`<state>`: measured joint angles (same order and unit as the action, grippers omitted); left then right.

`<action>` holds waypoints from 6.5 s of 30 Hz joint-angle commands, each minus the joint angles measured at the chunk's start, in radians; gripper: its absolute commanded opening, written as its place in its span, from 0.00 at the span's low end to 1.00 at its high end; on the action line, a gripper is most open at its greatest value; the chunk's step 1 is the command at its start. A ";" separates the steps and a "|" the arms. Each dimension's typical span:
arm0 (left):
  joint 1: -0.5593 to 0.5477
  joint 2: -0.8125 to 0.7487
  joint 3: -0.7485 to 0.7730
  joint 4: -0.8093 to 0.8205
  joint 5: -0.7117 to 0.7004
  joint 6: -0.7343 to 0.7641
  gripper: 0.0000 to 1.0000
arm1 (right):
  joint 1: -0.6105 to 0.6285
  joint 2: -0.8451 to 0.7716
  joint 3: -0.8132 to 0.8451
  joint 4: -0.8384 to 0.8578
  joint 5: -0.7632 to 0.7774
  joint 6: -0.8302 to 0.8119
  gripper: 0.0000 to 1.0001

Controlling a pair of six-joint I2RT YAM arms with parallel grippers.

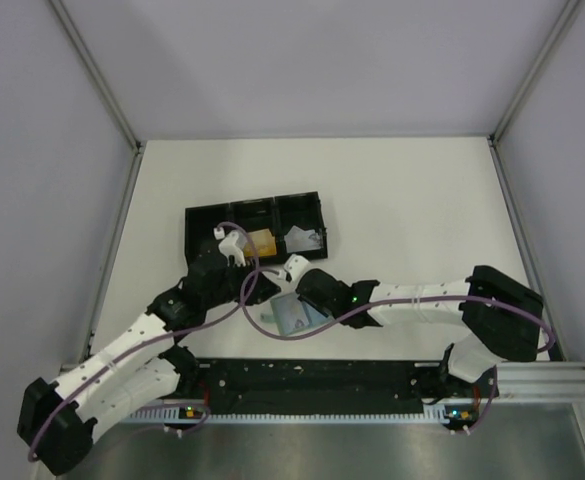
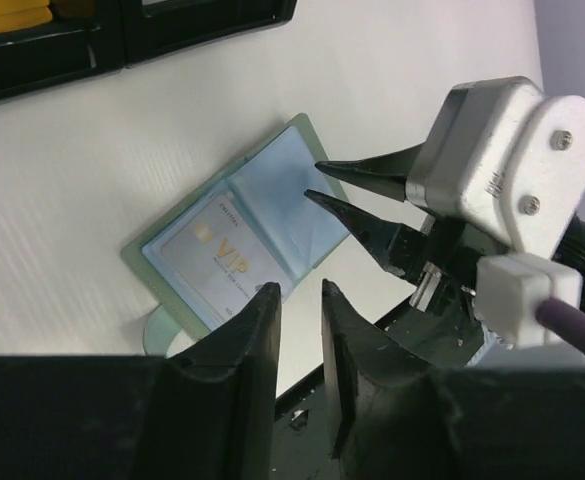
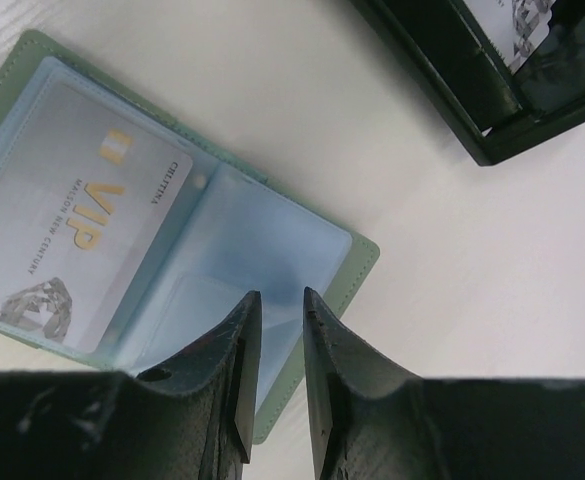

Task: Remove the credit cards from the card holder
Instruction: Remove the credit card from the card holder.

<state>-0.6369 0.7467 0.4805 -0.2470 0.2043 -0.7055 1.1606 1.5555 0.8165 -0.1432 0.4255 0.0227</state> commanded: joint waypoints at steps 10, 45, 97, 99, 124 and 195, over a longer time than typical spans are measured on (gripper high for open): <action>-0.056 0.367 -0.034 0.324 0.032 -0.038 0.09 | -0.016 -0.162 -0.007 -0.004 -0.062 0.040 0.24; -0.093 0.434 -0.128 0.265 -0.045 -0.029 0.00 | -0.354 0.106 -0.181 0.534 -0.912 0.691 0.31; -0.095 0.385 -0.123 0.152 -0.086 -0.022 0.00 | -0.395 0.251 -0.178 0.689 -1.082 0.734 0.21; -0.096 0.391 -0.125 0.156 -0.086 -0.025 0.00 | -0.389 0.261 -0.172 0.697 -1.090 0.738 0.22; -0.178 0.422 -0.060 0.034 -0.253 -0.031 0.00 | -0.429 0.206 -0.212 0.722 -1.099 0.721 0.00; -0.176 0.496 -0.080 0.176 -0.181 -0.071 0.00 | -0.512 0.187 -0.241 0.742 -1.153 0.726 0.00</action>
<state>-0.8131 1.2228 0.4206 -0.0055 0.0406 -0.7937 0.6830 1.7813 0.5842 0.5694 -0.6937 0.7849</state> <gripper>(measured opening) 0.008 0.009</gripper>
